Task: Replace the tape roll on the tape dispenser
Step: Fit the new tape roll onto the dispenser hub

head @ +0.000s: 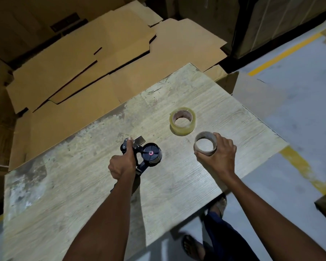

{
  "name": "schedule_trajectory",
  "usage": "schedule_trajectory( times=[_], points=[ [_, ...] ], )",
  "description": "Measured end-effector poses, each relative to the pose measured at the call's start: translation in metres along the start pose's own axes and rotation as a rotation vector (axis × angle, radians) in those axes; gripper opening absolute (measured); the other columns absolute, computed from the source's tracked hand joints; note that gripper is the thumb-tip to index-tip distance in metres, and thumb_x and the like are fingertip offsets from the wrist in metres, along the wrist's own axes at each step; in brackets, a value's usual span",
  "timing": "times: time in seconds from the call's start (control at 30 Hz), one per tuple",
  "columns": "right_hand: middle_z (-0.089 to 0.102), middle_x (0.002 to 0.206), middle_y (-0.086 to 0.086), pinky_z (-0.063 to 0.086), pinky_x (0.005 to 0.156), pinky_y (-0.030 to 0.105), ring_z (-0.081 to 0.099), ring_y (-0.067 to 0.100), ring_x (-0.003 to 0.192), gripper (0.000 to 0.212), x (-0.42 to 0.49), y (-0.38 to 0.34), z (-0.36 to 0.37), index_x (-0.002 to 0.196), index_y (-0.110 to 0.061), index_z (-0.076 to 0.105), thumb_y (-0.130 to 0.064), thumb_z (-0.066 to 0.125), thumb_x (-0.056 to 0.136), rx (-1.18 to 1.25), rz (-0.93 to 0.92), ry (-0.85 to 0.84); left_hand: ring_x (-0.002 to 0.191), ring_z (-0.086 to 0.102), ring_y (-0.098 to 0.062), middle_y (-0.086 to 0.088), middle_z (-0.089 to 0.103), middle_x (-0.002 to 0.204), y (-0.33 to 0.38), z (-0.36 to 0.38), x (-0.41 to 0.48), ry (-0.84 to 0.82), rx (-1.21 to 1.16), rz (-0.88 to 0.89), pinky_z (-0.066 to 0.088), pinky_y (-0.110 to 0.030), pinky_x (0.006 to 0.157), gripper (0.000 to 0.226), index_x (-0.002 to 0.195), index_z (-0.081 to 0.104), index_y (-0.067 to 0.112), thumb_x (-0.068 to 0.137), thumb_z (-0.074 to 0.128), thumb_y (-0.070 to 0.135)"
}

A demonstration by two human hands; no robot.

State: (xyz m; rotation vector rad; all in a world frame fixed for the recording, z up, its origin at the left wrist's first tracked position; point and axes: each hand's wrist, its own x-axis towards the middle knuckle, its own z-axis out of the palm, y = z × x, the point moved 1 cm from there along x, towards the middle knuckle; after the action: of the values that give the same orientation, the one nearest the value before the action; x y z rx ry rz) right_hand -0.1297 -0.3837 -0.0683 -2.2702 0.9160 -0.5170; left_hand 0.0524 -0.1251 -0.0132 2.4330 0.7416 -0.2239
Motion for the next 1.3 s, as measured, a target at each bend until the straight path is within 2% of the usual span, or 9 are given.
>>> schedule_trajectory(
  times=[0.17,0.27,0.37,0.67,0.8,0.93,1.07,1.17,1.3],
  points=[
    [0.054,0.143,0.002,0.031,0.108,0.047,0.044,0.028,0.133,0.113,-0.002,-0.005,-0.005,0.148,-0.019,0.041,-0.071,0.086,0.058,0.022,0.079,-0.027,0.085,0.067,-0.036,-0.016,0.068,0.090,-0.003,0.002,0.001,-0.004,0.000,0.008,0.058,-0.042,0.069,0.114,0.088,0.068,0.000,0.060,0.041,0.107],
    [0.051,0.145,0.005,0.034,0.105,0.050,0.045,0.029,0.132,0.110,0.008,-0.024,-0.013,0.148,-0.017,0.040,-0.081,0.072,0.065,0.002,-0.010,0.023,0.079,0.061,-0.032,-0.015,0.065,0.088,-0.003,-0.001,0.001,-0.027,0.001,0.017,0.049,-0.037,0.061,0.109,0.087,0.066,0.000,0.066,0.043,0.104],
    [0.051,0.144,0.008,0.037,0.104,0.050,0.047,0.031,0.130,0.105,0.033,-0.050,-0.013,0.149,-0.015,0.040,-0.075,0.075,0.070,-0.020,-0.095,0.008,0.079,0.062,-0.032,-0.015,0.067,0.088,-0.003,-0.002,0.001,-0.049,-0.002,0.020,0.045,-0.036,0.058,0.109,0.087,0.067,0.001,0.066,0.042,0.105],
    [0.032,0.148,0.023,0.034,0.109,0.052,0.036,0.042,0.134,0.136,0.094,-0.110,0.035,0.159,-0.022,0.000,-0.077,0.078,0.062,-0.195,0.000,-0.310,0.075,0.063,-0.032,-0.012,0.066,0.083,0.001,-0.004,0.000,-0.045,-0.005,-0.014,0.048,-0.034,0.058,0.111,0.087,0.068,0.002,0.064,0.039,0.107],
    [0.039,0.139,0.020,0.040,0.102,0.050,0.041,0.039,0.128,0.124,0.109,-0.114,0.051,0.156,-0.020,0.012,-0.059,0.085,0.065,-0.231,0.006,-0.324,0.077,0.061,-0.032,-0.011,0.064,0.084,0.003,-0.007,0.002,-0.024,-0.012,-0.041,0.046,-0.034,0.060,0.109,0.090,0.067,0.002,0.064,0.043,0.106],
    [0.043,0.139,0.017,0.040,0.106,0.051,0.041,0.036,0.130,0.119,0.113,-0.113,0.045,0.151,-0.018,0.025,-0.046,0.092,0.057,-0.082,-0.027,-0.332,0.085,0.067,-0.036,-0.012,0.066,0.087,-0.002,-0.012,0.014,-0.026,-0.009,-0.049,0.046,-0.034,0.061,0.111,0.092,0.068,0.002,0.063,0.043,0.106],
    [0.033,0.152,0.006,0.040,0.112,0.044,0.035,0.025,0.136,0.119,0.097,-0.127,0.027,0.151,-0.015,0.033,-0.051,0.093,0.055,0.029,-0.244,-0.355,0.076,0.067,-0.033,-0.013,0.070,0.084,-0.005,-0.022,0.026,-0.040,0.026,0.024,0.052,-0.035,0.060,0.112,0.086,0.068,0.005,0.058,0.037,0.109],
    [0.040,0.146,0.004,0.042,0.101,0.028,0.041,0.018,0.134,0.126,0.075,-0.143,0.008,0.155,-0.020,0.025,-0.032,0.099,0.053,0.224,-0.336,-0.347,0.092,0.069,-0.037,-0.015,0.070,0.099,-0.005,-0.028,0.037,-0.082,0.097,0.091,0.055,-0.040,0.071,0.114,0.103,0.067,0.004,0.063,0.038,0.107],
    [0.037,0.150,0.005,0.037,0.105,0.009,0.040,0.010,0.140,0.132,0.055,-0.160,-0.009,0.155,-0.022,0.018,-0.030,0.100,0.053,0.325,-0.470,-0.321,0.124,0.056,-0.039,-0.017,0.062,0.128,0.002,-0.048,0.040,-0.033,0.047,0.224,0.044,-0.057,0.106,0.100,0.121,0.067,0.008,0.075,0.052,0.095]
  ],
)
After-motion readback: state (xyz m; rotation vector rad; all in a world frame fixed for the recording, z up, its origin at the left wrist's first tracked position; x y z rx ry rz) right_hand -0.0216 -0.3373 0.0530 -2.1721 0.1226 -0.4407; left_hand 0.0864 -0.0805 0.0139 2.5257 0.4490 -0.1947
